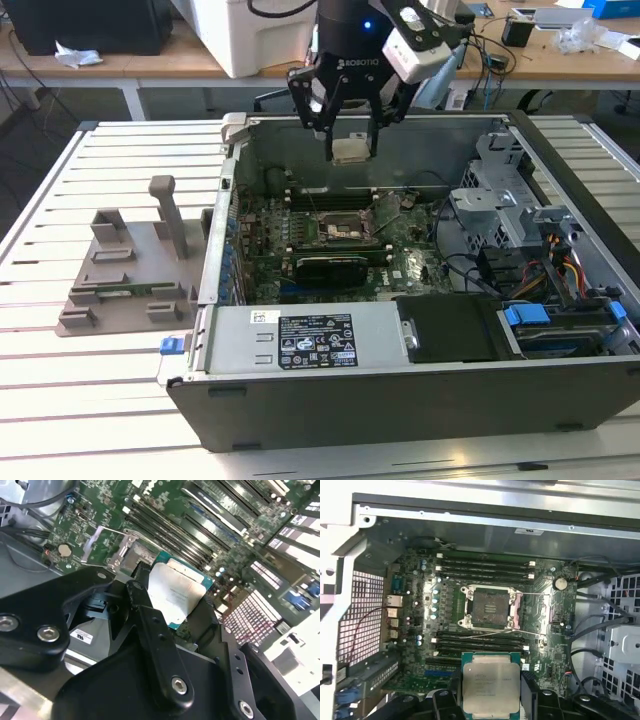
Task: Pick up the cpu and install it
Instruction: 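Pick up the cpu and move it towards the insertion slot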
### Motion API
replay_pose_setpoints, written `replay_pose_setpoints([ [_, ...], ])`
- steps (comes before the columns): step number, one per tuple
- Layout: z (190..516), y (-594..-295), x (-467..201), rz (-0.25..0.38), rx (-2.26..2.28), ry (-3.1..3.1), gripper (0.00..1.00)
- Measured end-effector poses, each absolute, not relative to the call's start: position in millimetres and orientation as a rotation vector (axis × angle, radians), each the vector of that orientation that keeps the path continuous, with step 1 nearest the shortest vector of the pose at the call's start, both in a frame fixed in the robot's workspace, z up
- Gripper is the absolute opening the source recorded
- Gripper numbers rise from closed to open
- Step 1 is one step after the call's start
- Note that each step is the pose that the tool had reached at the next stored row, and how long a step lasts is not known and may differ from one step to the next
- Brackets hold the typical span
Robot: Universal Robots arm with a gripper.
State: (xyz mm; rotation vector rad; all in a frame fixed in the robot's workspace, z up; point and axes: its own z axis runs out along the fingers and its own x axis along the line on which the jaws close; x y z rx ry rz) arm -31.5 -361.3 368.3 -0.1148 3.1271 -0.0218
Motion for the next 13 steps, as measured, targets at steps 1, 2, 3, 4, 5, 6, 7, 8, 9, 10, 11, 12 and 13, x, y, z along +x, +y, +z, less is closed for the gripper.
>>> replay_pose_setpoints([
  [1,365,-360,-29,-0.022,-0.115,3.128,0.55],
  [2,362,-359,-27,-0.022,-0.115,3.129,0.55],
  [3,358,-359,-27,-0.022,-0.115,3.13,0.55],
  [4,354,-358,-27,-0.022,-0.115,3.13,0.55],
  [5,352,-357,-27,-0.022,-0.115,3.13,0.55],
  [6,349,-356,-27,-0.022,-0.115,3.13,0.55],
  [7,347,-356,-27,-0.022,-0.115,3.13,0.55],
  [8,345,-355,-26,-0.022,-0.115,3.13,0.55],
  [9,342,-354,-26,-0.022,-0.115,3.131,0.55],
  [10,340,-354,-26,-0.022,-0.115,3.131,0.55],
  [11,338,-353,-25,-0.022,-0.115,3.131,0.55],
  [12,335,-353,-25,-0.022,-0.115,3.131,0.55],
  [13,331,-352,-25,-0.022,-0.115,3.131,0.55],
])
